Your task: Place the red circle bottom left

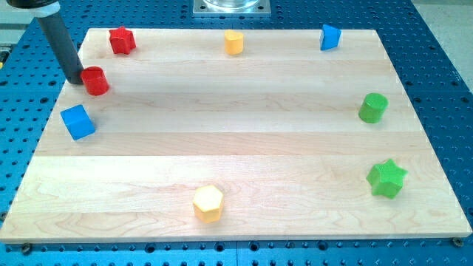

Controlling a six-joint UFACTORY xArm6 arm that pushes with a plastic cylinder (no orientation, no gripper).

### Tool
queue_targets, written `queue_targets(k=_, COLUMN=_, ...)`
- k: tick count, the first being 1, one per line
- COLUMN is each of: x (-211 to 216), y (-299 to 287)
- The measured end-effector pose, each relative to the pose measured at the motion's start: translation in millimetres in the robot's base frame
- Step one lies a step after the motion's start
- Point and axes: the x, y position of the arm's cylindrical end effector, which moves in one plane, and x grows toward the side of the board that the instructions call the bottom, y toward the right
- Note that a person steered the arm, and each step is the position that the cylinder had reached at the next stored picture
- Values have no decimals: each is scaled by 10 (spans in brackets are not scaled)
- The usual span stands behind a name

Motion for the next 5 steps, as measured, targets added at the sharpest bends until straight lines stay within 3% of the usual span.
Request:
queue_targets(k=1, x=106, y=808)
queue_targets(k=2, x=412, y=1176)
queue_targets(k=3, x=727, y=981)
queue_targets(k=4, x=1607, y=874)
queue_targets(k=5, x=1186, y=845)
